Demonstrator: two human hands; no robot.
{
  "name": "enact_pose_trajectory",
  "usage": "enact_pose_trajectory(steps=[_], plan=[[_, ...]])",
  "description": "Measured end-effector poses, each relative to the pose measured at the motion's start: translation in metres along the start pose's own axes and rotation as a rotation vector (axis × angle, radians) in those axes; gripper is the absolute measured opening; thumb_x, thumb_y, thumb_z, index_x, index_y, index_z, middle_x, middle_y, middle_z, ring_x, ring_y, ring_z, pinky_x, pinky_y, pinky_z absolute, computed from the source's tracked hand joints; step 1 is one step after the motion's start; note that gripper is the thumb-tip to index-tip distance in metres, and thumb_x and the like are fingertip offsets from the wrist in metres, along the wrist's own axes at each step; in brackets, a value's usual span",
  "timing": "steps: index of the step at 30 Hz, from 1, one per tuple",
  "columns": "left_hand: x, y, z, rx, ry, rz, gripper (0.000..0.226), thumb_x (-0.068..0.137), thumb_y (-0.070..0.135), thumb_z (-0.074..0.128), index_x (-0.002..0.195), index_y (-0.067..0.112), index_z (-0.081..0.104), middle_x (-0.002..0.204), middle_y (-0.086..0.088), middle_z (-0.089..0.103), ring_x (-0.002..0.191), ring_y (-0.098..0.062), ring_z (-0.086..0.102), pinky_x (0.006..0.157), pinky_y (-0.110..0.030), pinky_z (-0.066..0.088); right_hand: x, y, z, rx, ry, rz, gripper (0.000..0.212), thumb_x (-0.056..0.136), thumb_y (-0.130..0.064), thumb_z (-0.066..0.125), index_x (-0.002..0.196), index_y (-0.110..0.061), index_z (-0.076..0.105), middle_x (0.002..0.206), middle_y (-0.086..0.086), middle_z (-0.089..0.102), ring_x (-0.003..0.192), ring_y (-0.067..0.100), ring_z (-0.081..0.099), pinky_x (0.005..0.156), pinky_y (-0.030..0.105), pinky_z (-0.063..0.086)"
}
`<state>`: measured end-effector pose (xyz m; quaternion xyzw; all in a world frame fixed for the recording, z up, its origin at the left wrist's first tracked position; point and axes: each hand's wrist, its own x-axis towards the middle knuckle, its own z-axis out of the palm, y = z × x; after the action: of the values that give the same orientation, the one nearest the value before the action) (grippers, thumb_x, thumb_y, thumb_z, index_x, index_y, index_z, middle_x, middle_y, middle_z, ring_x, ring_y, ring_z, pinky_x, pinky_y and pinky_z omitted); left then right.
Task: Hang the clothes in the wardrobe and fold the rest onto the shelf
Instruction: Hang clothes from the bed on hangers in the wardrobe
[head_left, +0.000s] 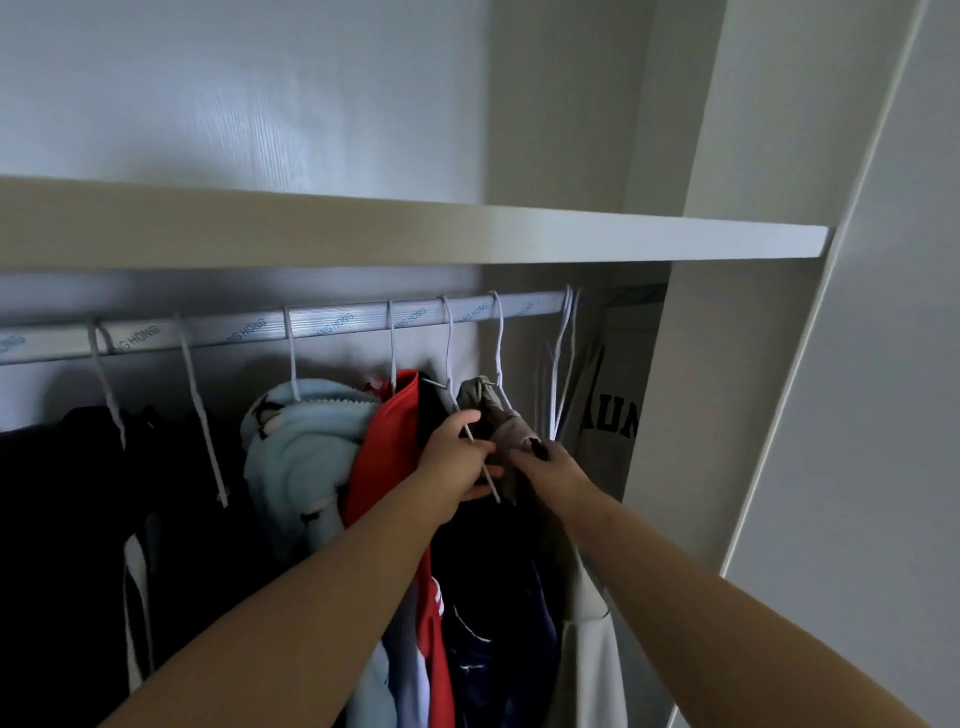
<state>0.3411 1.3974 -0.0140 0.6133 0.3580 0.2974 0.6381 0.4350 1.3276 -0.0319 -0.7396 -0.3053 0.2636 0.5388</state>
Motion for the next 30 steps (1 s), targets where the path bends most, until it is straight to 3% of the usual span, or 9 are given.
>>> enact_pose_trajectory(steps=[2,4,6,8,11,14,16,20,30], plan=[[-0.005,-0.008,0.007,0.030,0.005,0.006,0.039,0.093,0.003,0.046,0.125,0.025,0.048,0.094,-0.002,0.057,0.067,-0.014,0.060,0.055,-0.025,0.047,-0.008,0.009,-0.007,0.214,-0.061,0.109,0.040,0.096,-0.034,0.048,0.125,-0.008,0.054,0.113,0.012,0.064,0.102,0.025,0.062,0.091,0.030,0.048],[-0.011,-0.019,0.014,0.120,0.060,0.063,0.035,0.091,0.004,0.049,0.123,0.017,0.053,0.089,-0.003,0.056,0.075,-0.020,0.059,0.064,-0.027,0.047,-0.020,0.014,-0.014,0.443,-0.140,0.226,0.038,0.097,-0.039,0.043,0.106,-0.010,0.065,0.084,0.007,0.073,0.074,0.017,0.069,0.070,0.022,0.055],[-0.020,-0.026,0.023,0.263,0.145,0.157,0.032,0.089,0.009,0.055,0.121,0.012,0.058,0.088,-0.003,0.054,0.080,-0.021,0.056,0.074,-0.018,0.043,-0.031,0.022,-0.019,0.435,-0.156,0.214,0.031,0.096,-0.034,0.045,0.098,-0.012,0.067,0.073,0.005,0.071,0.065,0.016,0.067,0.060,0.020,0.053],[-0.031,-0.028,0.031,0.341,0.220,0.228,0.025,0.087,0.009,0.058,0.112,0.010,0.063,0.089,-0.003,0.054,0.078,-0.017,0.054,0.066,-0.005,0.033,-0.041,0.029,-0.021,0.317,-0.106,0.130,0.024,0.095,-0.026,0.048,0.109,-0.013,0.063,0.081,0.004,0.066,0.072,0.015,0.063,0.062,0.021,0.050],[-0.045,-0.032,0.042,0.420,0.307,0.285,0.022,0.083,0.007,0.060,0.105,0.009,0.066,0.106,-0.010,0.056,0.093,-0.027,0.058,0.082,-0.024,0.044,-0.058,0.039,-0.032,0.263,-0.046,0.102,0.018,0.093,-0.020,0.053,0.107,-0.014,0.060,0.080,0.002,0.062,0.069,0.013,0.059,0.054,0.019,0.044],[-0.070,-0.038,0.054,0.424,0.331,0.263,0.025,0.084,0.009,0.059,0.107,0.014,0.065,0.121,-0.009,0.050,0.104,-0.027,0.055,0.093,-0.035,0.046,-0.077,0.046,-0.050,0.180,0.006,0.116,0.012,0.089,-0.010,0.052,0.080,-0.011,0.060,0.067,0.005,0.052,0.058,0.017,0.047,0.051,0.024,0.035],[-0.093,-0.046,0.062,0.377,0.342,0.228,0.023,0.084,0.011,0.058,0.106,0.018,0.064,0.121,-0.009,0.052,0.100,-0.027,0.058,0.088,-0.037,0.050,-0.094,0.051,-0.062,0.152,-0.002,0.115,0.020,0.086,-0.007,0.051,0.068,-0.013,0.055,0.061,0.004,0.047,0.054,0.016,0.042,0.049,0.023,0.033],[-0.145,-0.067,0.078,0.238,0.343,0.134,0.016,0.087,0.011,0.056,0.097,0.024,0.058,0.104,-0.001,0.057,0.079,-0.015,0.056,0.061,-0.024,0.044,-0.141,0.059,-0.081,0.218,-0.065,0.104,0.014,0.087,-0.007,0.050,0.075,-0.013,0.056,0.067,0.003,0.051,0.056,0.014,0.044,0.050,0.023,0.035],[-0.282,-0.138,0.116,0.067,0.265,-0.176,0.021,0.090,0.004,0.049,0.080,0.021,0.058,0.081,-0.001,0.062,0.073,-0.011,0.059,0.065,-0.022,0.045,-0.256,0.140,-0.107,0.238,-0.221,0.299,0.014,0.089,-0.005,0.050,0.077,-0.009,0.055,0.065,0.004,0.051,0.053,0.014,0.042,0.049,0.023,0.034]])
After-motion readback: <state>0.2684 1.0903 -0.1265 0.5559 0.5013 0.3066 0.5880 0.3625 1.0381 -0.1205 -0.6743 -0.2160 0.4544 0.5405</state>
